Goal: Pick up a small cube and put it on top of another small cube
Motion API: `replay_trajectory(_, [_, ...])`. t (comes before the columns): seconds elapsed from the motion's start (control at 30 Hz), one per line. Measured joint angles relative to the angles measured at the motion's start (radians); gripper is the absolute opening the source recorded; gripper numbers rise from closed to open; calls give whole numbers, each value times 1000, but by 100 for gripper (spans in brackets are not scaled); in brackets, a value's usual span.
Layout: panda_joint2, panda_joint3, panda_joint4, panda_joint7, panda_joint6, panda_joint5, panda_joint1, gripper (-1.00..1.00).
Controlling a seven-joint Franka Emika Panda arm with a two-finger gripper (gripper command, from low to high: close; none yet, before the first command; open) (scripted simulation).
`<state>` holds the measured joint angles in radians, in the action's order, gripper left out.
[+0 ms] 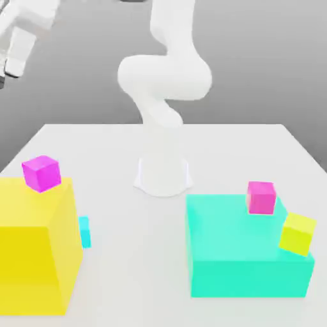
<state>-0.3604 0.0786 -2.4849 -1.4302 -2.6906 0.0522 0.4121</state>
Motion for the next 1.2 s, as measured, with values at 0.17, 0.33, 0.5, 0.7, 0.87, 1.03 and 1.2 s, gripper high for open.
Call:
replay_trajectory(0.17, [130,54,-62,-177,-126,40,114,0])
replay_trajectory(0.33, [261,128,-123,-323,-250,124,202,0])
replay_trajectory(0.5, [340,142,-224,-468,-283,257,226,0])
replay_trajectory(0.7, [369,122,-341,-691,-255,342,207,0])
replay_trajectory(0.87, [346,98,-389,-946,-223,254,172,0])
replay_trajectory(1.03, [323,73,-431,-1208,-189,149,149,0])
replay_trajectory(1.2, [294,-29,-439,-1422,-161,32,213,0])
